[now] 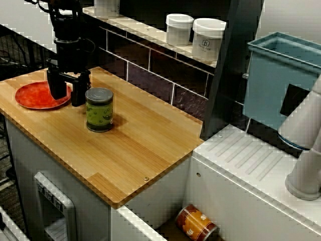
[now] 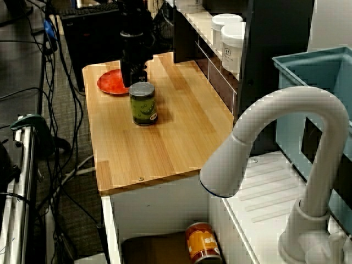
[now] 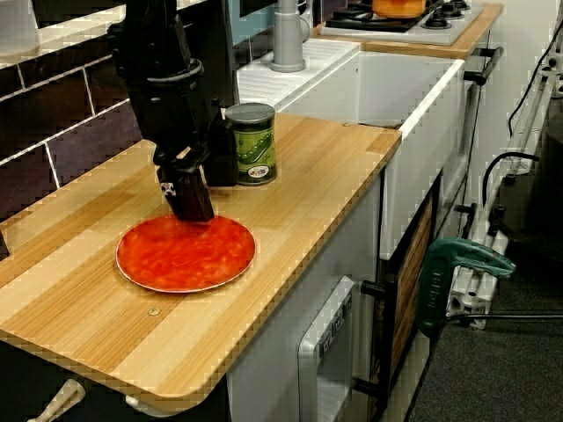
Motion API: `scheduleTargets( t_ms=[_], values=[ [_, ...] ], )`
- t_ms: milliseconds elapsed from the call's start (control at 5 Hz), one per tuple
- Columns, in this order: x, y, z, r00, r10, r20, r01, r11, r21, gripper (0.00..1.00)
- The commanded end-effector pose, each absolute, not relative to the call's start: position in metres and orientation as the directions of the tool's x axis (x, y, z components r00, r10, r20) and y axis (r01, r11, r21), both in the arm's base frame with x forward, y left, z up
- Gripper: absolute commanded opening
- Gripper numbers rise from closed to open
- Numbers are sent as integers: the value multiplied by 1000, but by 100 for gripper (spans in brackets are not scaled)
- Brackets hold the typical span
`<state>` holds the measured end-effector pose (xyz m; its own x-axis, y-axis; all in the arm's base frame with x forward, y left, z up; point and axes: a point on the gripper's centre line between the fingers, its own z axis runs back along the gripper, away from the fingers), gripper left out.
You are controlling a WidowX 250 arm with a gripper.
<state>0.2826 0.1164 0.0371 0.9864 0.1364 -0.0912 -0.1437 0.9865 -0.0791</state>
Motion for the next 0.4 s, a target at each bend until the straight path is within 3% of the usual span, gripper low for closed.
scheduleTargets(
  t_ms=[0, 200],
  values=[
    [268, 93, 65, 989, 144, -22, -145, 989, -37, 100],
    [261, 73, 57, 989, 146, -29, -147, 989, -15, 100]
  ],
)
